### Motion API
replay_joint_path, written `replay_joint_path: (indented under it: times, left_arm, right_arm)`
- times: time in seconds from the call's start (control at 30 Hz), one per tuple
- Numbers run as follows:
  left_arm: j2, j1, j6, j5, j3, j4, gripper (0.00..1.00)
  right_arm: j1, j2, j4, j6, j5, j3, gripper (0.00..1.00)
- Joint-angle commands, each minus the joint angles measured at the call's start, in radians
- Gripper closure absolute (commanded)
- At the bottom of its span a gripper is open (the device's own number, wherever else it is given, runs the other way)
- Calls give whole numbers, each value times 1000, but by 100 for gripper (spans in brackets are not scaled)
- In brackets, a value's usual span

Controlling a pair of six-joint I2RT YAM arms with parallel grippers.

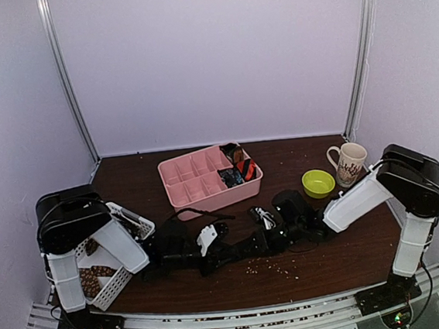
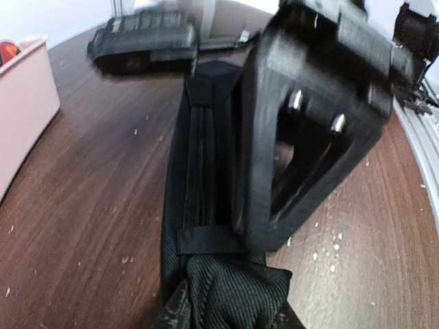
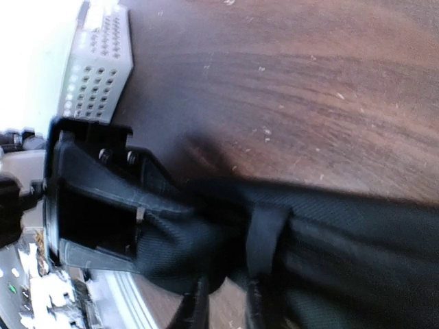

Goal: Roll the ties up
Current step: Roll the tie at the center of the board.

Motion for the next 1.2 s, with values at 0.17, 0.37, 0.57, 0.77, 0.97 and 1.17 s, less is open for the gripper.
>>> replay_joint_path:
  times: [0.17,0.37,0.57,0.77,0.97,1.17]
  left_arm:
    - [-130,5,261,10,99,-646,76]
    - [-188,5,338,52,171,-935,76]
    - [-234,5,388,64,217,-1074,76]
    - [-281,5,433,108,250,-1153,76]
    - [-284,-5,449,43,335,-1294,75]
    - [-266,-19,429,-13,373,-1349,73]
  right_arm:
    - [-91,-97,-228,-114,17,87,66]
    - [-93,-21,-325,-186,62,123,67]
    - [-92,-8,-322,-192,78,30,70]
    - [-81,-97,-242,-127,79,-166,71]
    - [-61,-175,-161,-74,80,-263,71]
    - [-20,-270,-63,20,62,-199,67]
